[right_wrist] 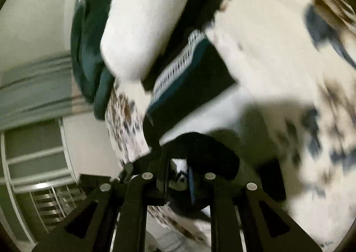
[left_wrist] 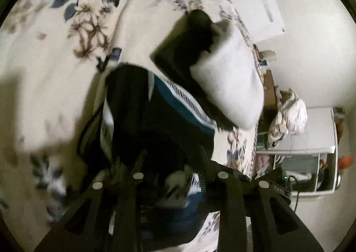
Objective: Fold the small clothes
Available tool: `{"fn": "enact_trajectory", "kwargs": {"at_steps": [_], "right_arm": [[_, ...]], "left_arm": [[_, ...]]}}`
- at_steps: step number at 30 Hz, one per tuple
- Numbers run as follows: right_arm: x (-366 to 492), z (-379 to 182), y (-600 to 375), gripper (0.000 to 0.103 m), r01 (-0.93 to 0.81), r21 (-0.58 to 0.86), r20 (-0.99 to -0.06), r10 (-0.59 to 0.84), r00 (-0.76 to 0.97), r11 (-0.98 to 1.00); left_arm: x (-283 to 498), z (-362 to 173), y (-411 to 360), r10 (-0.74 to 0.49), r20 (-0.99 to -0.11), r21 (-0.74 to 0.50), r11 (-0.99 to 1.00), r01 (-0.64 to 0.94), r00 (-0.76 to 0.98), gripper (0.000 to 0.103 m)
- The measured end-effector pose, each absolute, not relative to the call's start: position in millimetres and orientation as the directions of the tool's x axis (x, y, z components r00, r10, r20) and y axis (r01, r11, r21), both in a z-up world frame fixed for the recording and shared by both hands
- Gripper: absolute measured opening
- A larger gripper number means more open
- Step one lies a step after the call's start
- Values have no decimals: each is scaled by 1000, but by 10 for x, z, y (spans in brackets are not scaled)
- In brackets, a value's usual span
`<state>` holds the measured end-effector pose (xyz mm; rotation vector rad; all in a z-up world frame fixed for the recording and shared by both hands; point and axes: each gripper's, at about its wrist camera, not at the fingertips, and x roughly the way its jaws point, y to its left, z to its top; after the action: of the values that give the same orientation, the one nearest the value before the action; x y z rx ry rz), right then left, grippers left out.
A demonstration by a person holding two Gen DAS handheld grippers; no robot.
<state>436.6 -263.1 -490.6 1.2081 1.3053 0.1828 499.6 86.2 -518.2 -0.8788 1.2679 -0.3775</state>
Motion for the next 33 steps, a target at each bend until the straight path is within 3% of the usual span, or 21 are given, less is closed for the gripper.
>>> {"fn": "enact_trajectory", "kwargs": {"at_steps": [2,3,4,5,10,16,22,26,33], "right_arm": [[4610,-5008,-2648,23,519,765,-601,712,363,381],[4703,-5031,-2661,34,520,770,-594,713,373,369],[4753,-5020,-2679,45,516,776,-587,713,383,362],[4799,-5012,-2665,48,511,780,-584,714,386,362],[4733,-4977,-2658,57,473,784,-599,691,404,403],[4537,-4878,-2747,58,441,790,-602,675,426,425],[4280,-4887,-2298,58,334,613,-788,587,186,716],[4468,-5040,-2013,58,259,543,-839,531,119,799],[5222,-4812,-2021,58,246,520,-845,451,286,818]], "left_arm": [[5095,-5172,940,-696,-644,-764,609,-213,318,29],[5126,-5152,995,-698,-631,-774,597,-211,338,32],[5146,-5122,1044,-703,-617,-785,582,-211,354,44],[5156,-5116,1125,-704,-603,-796,565,-220,374,54],[5102,-5051,1324,-652,-635,-763,612,-208,413,55],[4641,-4848,1147,-510,-776,-565,824,-50,370,55],[4329,-5013,797,-428,-861,-432,901,48,277,55],[4706,-5036,476,-349,-887,-333,937,105,303,55],[5593,-4910,578,-301,-868,-309,950,45,394,55]]}}
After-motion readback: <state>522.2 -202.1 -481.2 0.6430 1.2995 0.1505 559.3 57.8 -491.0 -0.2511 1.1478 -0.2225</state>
